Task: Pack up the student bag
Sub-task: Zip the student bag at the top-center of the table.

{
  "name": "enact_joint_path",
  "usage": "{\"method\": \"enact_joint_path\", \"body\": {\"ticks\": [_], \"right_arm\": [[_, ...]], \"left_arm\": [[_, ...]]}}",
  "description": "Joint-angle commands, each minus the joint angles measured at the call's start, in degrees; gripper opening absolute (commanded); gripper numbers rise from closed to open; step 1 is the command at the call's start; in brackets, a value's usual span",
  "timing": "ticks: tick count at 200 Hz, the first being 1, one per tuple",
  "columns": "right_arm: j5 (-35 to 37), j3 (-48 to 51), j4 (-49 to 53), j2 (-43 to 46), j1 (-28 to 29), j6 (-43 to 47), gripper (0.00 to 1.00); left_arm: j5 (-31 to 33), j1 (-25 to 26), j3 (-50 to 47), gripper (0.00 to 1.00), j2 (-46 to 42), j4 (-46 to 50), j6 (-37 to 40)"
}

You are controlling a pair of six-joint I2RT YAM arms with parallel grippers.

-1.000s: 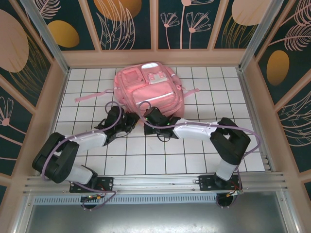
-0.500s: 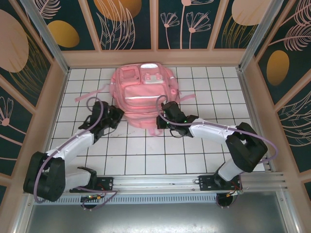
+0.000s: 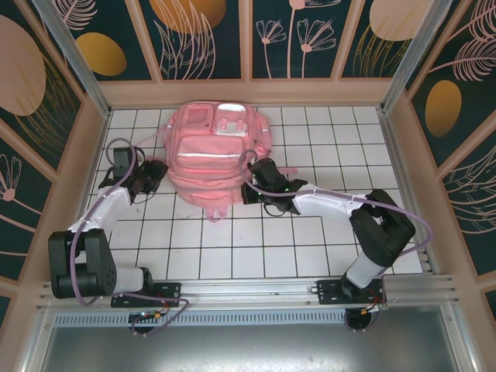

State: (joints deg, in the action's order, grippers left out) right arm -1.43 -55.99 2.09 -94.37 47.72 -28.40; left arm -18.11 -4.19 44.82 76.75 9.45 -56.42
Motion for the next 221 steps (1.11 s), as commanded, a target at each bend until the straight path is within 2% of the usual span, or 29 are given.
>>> {"method": "enact_joint_path", "body": {"ticks": [1, 11, 31, 63, 92, 127, 144, 151, 158, 167, 194, 221], "right_arm": [[3.6, -5.0, 1.9, -2.6, 2.3, 0.3, 0.00], [3.0, -7.0, 1.7, -4.4, 3.6, 0.2, 0.00], [2.6, -11.0, 1.5, -7.8, 5.9, -0.1, 0.00], [0.9, -14.7, 1.5, -10.4, 7.9, 0.4, 0.00], [-0.9, -15.5, 1.2, -10.8, 8.2, 0.9, 0.00], [-0.7, -16.1, 1.8, -11.3, 9.3, 1.2, 0.00], [-0.2, -16.1, 1.9, -11.1, 9.5, 1.1, 0.00], [0.3, -15.9, 2.0, -10.9, 9.5, 0.9, 0.00], [0.9, -15.6, 1.9, -10.6, 9.5, 0.7, 0.00], [1.7, -15.1, 1.8, -10.2, 9.5, 0.6, 0.00], [5.9, -13.1, 2.9, -8.6, 8.3, 0.3, 0.00], [8.1, -8.1, 2.5, -5.3, 3.8, 0.0, 0.00]], "left_arm": [[-2.1, 0.0, -3.4, 0.57, -5.0, -2.0, -3.8], [-2.2, 1.2, -5.3, 0.60, -8.0, -1.6, -5.7], [-2.9, 4.7, -9.8, 0.59, -14.0, -2.6, -10.7], [-2.6, 13.6, -16.5, 0.59, -18.9, -10.6, -22.4], [0.3, 21.6, -17.7, 0.62, -16.2, -19.2, -28.7], [2.6, 24.4, -15.1, 0.60, -9.6, -21.0, -29.1], [3.6, 24.7, -14.7, 0.50, -7.8, -22.3, -28.7], [3.3, 24.9, -14.6, 0.41, -6.8, -22.5, -28.5], [3.1, 24.9, -14.5, 0.26, -6.1, -22.4, -28.3], [3.4, 24.9, -14.5, 0.00, -5.6, -21.3, -28.1], [8.7, 24.9, -13.8, 0.00, -9.1, -13.7, -26.8], [12.4, 23.6, -11.8, 0.00, -13.4, -6.1, -23.7]]}}
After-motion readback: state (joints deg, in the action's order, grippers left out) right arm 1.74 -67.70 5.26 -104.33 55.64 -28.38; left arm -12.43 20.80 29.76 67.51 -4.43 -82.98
